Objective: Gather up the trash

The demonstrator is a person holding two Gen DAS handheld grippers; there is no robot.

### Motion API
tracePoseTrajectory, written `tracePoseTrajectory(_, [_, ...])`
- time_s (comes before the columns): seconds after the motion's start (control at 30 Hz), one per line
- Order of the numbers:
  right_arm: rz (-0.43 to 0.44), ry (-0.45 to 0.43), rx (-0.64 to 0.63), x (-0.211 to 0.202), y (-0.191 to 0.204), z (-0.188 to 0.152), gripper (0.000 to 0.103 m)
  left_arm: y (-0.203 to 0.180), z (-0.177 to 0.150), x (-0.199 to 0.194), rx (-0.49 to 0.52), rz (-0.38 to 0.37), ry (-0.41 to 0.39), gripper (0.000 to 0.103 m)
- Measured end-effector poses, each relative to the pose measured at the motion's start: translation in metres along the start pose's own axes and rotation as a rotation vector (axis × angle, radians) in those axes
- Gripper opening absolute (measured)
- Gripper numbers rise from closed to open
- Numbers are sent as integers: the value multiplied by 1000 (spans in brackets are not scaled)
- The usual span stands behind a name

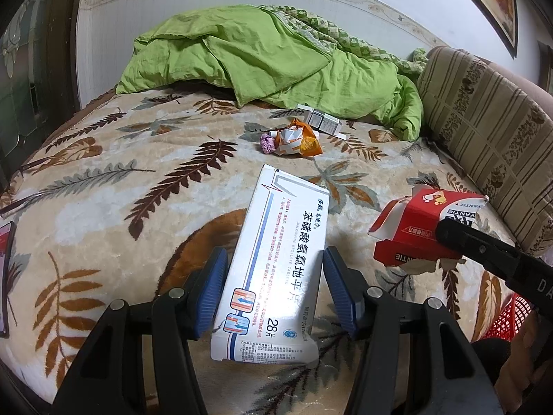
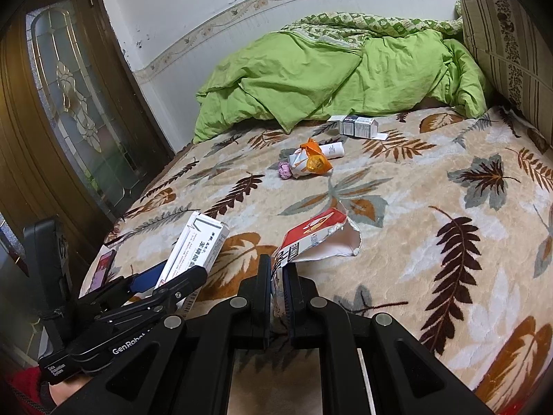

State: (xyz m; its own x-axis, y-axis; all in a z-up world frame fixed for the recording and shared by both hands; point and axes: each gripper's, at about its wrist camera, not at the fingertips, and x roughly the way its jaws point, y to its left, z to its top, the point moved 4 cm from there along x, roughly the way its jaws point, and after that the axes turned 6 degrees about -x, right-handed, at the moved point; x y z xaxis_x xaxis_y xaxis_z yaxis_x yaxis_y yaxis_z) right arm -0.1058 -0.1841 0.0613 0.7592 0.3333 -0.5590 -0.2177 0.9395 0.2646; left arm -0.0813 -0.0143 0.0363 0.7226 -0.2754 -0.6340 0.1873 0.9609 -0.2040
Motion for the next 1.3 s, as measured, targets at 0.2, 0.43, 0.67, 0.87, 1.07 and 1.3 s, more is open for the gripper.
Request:
tracePoseTrajectory(0.2, [3, -1, 8, -6, 1, -4, 7, 1, 1, -1, 5, 0, -1, 56])
tracePoseTrajectory(0.43, [2, 0, 15, -14, 5, -10, 7, -7, -6, -5, 13, 2, -9, 56])
tracePoseTrajectory(0.67, [0, 3, 25, -28, 5, -16, 7, -12, -6, -16, 44, -2, -12, 56])
tracePoseTrajectory(0.87, [-1, -8, 49, -48, -1, -18, 7, -26, -9, -24, 77, -26, -10, 56])
tracePoseTrajectory(1.07, [-15, -40, 90, -83, -16, -14, 7, -55, -9, -39, 121, -111, -6, 56])
tracePoseTrajectory(1.3, [-97, -93, 147, -153, -51, -23, 7, -120, -8, -61, 203, -262, 10, 56])
